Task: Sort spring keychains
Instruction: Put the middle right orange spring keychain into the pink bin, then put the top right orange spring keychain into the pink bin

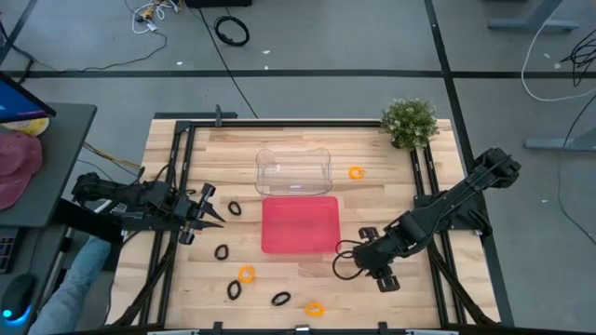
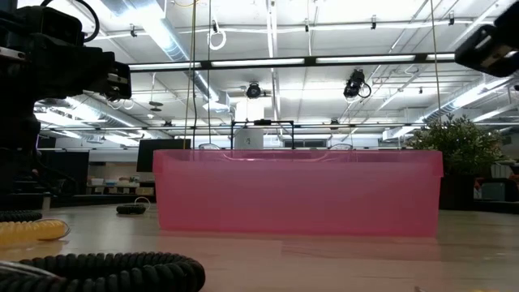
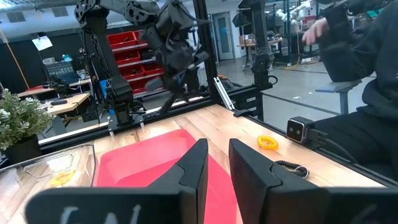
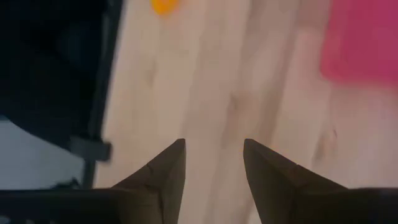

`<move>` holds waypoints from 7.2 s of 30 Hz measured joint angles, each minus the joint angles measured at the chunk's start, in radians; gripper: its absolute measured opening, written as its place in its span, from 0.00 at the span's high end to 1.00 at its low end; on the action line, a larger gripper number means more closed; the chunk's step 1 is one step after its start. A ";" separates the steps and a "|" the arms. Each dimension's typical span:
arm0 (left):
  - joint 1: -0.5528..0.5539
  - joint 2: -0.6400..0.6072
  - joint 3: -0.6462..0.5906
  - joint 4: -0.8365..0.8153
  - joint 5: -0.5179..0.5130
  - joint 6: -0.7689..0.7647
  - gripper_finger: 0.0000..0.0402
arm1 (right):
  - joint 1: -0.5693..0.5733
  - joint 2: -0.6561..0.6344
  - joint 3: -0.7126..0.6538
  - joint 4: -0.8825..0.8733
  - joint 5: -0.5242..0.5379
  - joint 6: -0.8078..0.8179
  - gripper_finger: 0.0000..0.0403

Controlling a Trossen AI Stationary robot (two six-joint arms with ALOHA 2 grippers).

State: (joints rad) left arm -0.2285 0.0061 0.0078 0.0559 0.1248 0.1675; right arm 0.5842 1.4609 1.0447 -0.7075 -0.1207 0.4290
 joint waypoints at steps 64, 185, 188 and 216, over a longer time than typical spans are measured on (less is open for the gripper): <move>0.000 0.000 0.000 0.000 0.000 0.000 0.83 | -0.077 -0.005 -0.401 0.104 0.208 0.192 0.59; 0.000 0.000 0.000 0.014 0.000 0.000 0.83 | -0.240 -0.087 -0.267 0.451 0.608 -0.265 0.64; 0.000 0.000 0.000 0.014 0.000 0.000 0.83 | -0.283 -0.105 -0.266 0.417 0.572 -0.277 0.64; 0.000 0.000 0.000 0.014 0.000 0.000 0.83 | -0.785 -0.148 -0.267 0.176 0.416 -0.235 0.64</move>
State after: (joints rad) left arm -0.2285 0.0059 0.0078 0.0700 0.1246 0.1674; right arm -0.2004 1.3128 0.7780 -0.5311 0.2948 0.1943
